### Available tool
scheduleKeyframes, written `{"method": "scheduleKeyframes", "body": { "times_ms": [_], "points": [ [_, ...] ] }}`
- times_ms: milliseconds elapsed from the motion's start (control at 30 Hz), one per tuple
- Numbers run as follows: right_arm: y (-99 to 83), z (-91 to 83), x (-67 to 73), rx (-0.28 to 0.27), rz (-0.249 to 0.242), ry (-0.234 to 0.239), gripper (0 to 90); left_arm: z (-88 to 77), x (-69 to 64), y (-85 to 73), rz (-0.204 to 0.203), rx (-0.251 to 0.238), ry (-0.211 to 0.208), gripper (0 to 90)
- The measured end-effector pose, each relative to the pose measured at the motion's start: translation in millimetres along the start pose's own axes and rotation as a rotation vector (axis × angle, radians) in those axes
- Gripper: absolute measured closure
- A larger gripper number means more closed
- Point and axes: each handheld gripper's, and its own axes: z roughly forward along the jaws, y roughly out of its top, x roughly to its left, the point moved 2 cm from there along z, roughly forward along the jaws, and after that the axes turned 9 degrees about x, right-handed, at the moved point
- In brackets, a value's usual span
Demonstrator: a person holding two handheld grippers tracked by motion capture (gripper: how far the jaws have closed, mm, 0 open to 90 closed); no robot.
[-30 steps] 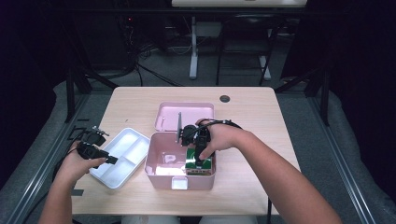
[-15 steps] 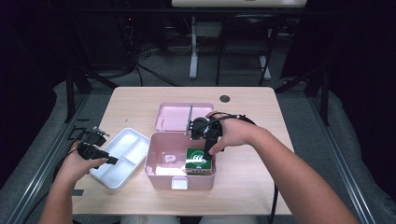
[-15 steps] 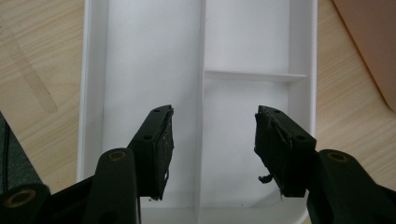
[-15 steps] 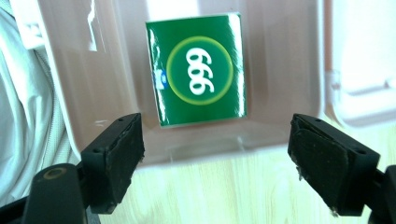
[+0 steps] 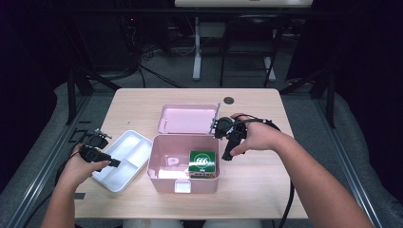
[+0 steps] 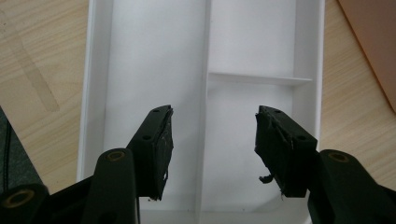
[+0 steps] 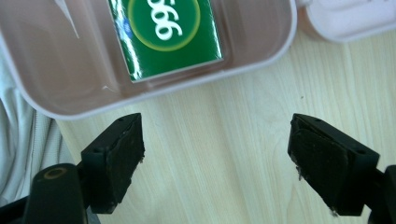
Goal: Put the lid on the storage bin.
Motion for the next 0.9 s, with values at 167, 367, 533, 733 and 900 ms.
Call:
{"method": "scheduleKeyframes", "body": {
  "times_ms": [167,367,533,733,900],
  "points": [
    [-12.7,7.4,-5.1,-0.02,0.05,0.004,18.3,1.8,-0.2,0.3,-0.003,0.006,-0.001,46.2],
    [-28.1,20.9,-12.6,-0.041,0.124,0.007,19.1,2.5,-0.5,2.2,-0.014,-0.013,0.002,43.9],
    [-40.7,39.6,-17.9,-0.074,0.203,0.035,19.6,6.6,-4.0,5.1,-0.003,-0.01,0.004,37.9],
    [-57.8,62.4,-18.1,-0.144,0.329,0.016,20.5,8.7,-9.5,7.6,0.044,0.006,0.009,34.0],
    [-72.6,72.6,-8.4,-0.213,0.444,-0.037,22.0,6.9,-8.1,9.6,0.027,-0.006,0.019,35.9]
  ]
}}
